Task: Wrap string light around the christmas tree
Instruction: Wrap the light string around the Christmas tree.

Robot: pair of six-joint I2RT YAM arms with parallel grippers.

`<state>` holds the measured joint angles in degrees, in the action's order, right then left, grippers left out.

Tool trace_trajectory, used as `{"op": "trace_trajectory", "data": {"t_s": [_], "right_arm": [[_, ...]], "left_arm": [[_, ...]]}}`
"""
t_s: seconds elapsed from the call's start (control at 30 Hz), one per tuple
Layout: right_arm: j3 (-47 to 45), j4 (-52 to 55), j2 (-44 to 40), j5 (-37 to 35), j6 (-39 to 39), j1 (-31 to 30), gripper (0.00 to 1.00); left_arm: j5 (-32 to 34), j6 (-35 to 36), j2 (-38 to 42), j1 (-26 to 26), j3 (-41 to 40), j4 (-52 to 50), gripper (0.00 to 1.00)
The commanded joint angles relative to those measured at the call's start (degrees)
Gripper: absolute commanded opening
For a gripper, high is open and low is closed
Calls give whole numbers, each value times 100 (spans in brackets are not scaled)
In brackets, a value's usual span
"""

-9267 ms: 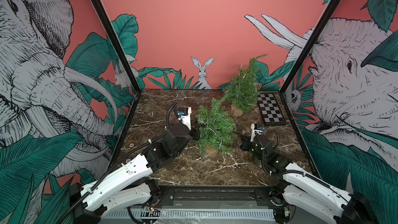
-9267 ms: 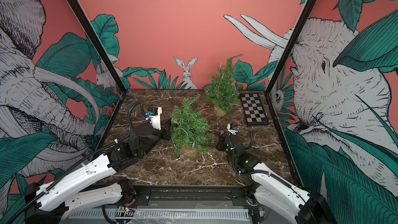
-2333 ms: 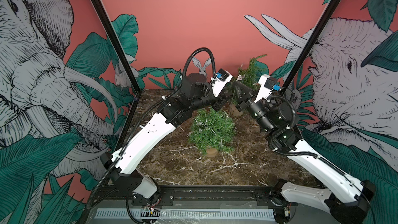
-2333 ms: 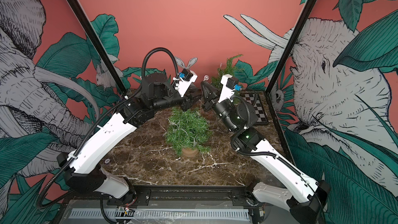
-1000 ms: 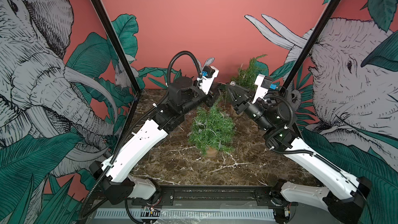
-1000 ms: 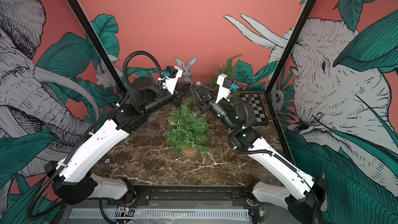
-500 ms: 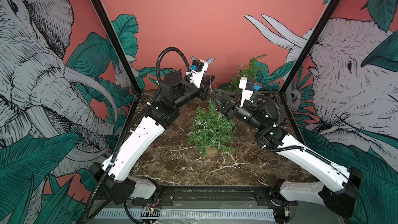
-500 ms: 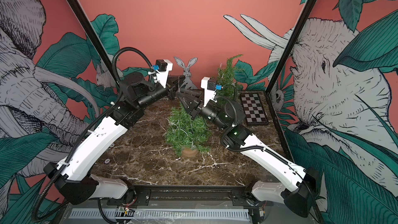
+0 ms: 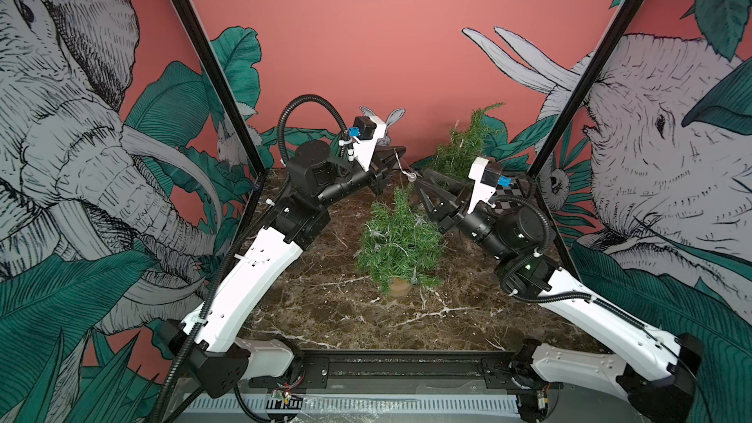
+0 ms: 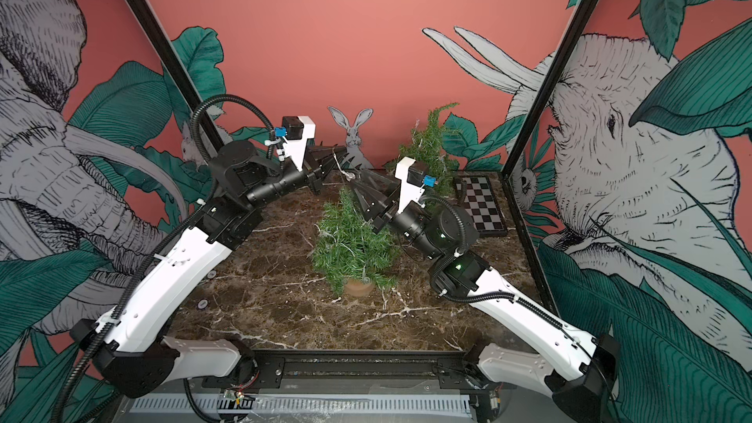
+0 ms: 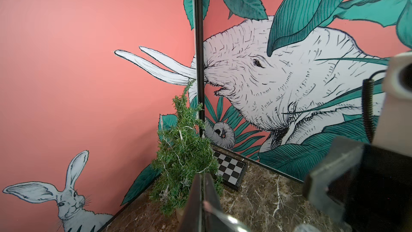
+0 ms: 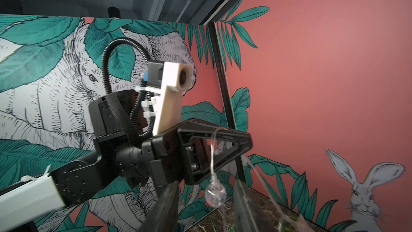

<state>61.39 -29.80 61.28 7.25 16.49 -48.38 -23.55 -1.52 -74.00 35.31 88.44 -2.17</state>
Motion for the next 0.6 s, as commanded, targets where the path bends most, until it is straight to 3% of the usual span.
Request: {"op": "trace_trajectory", "data": {"t_s": [0.0,0.1,0.2,0.37,0.57], "right_arm": [[-65,144,-271,-857,-701,-22,46],[-56,682,-411,-1476,-940,-22,48],[-37,1175,-477,-1708,-1044,49,58],[441,2495,-193,-777,-1028,432,71],[910,3112,416,426,-817,940,73]], "left_arm": [[23,-4,167,-5,-28,158,0],[9,-80,127,-16,-46,199,0],[8,-106,87,-10,-31,180,0],[64,-137,23,-12,-11,137,0],[97,-167,-70,-16,67,78,0]]}}
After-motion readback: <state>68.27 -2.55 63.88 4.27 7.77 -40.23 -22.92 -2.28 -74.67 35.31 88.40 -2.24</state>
